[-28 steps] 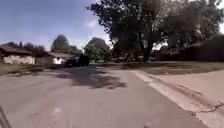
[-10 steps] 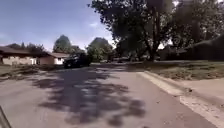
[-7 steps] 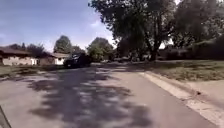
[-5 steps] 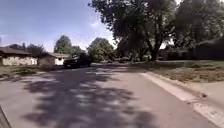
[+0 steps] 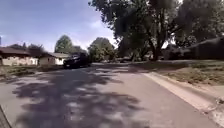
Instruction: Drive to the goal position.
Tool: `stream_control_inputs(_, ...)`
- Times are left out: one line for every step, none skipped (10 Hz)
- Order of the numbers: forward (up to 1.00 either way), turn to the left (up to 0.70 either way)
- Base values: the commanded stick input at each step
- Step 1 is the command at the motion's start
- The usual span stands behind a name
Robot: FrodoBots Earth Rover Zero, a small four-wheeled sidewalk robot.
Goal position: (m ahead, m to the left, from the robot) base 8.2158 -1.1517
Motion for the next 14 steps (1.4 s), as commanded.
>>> stream_control_inputs(0.69, 0.03)
stream_control_inputs(0.69, 0.03)
stream_control_inputs(0.69, 0.03)
stream_control_inputs(0.69, 0.03)
stream_control_inputs(0.69, 0.03)
stream_control_inputs(0.69, 0.03)
stream_control_inputs(0.69, 0.03)
stream_control_inputs(0.69, 0.03)
stream_control_inputs(0.69, 0.03)
stream_control_inputs(0.69, 0.03)
stream_control_inputs(0.69, 0.03)
stream_control_inputs(0.69, 0.03)
stream_control_inputs(0.69, 0.03)
stream_control_inputs(0.69, 0.03)
